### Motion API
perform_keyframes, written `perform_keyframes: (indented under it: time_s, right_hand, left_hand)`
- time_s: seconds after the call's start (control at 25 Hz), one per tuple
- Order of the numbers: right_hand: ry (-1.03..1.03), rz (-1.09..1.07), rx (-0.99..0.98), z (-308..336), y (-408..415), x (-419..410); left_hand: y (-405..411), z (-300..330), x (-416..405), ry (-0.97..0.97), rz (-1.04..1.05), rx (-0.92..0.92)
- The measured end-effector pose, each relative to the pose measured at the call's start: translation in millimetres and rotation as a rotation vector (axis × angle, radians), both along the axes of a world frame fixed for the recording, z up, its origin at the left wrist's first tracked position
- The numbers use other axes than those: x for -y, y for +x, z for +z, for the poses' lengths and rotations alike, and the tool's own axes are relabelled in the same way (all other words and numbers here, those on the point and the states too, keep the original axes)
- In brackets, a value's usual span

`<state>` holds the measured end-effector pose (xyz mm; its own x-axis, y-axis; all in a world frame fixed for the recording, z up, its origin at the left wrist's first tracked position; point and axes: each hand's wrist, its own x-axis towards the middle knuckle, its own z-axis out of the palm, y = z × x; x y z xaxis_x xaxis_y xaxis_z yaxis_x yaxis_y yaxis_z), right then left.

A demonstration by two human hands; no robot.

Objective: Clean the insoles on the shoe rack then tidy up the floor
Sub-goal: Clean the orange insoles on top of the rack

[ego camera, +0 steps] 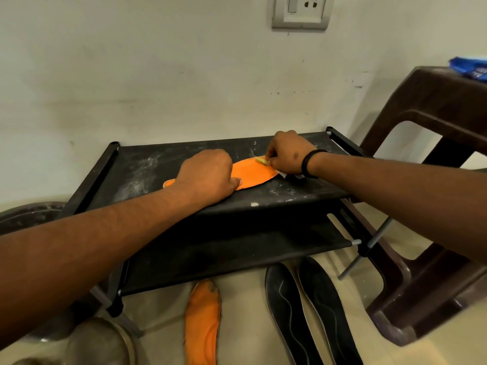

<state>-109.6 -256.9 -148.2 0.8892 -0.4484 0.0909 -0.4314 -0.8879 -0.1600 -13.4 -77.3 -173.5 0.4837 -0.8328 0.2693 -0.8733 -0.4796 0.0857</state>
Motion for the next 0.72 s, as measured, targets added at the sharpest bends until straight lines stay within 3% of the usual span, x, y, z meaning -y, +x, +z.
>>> perform_keyframes:
  time_s: [0.24, 0.52, 0.72]
  right_hand:
    - [0.085, 0.212, 0.002, -9, 5, -50]
    - [-0.089, 0.043, -0.04, 0, 17, -24]
    - [0.061, 0.216, -0.087, 1, 22, -58]
  left_hand:
    - [3, -2, -1, -0.017, 0.013, 0.004]
    - [-1, 2, -2, -0.002, 0.005, -0.015]
    - [-5, 5, -4, -0.008, 0.035, -0.002]
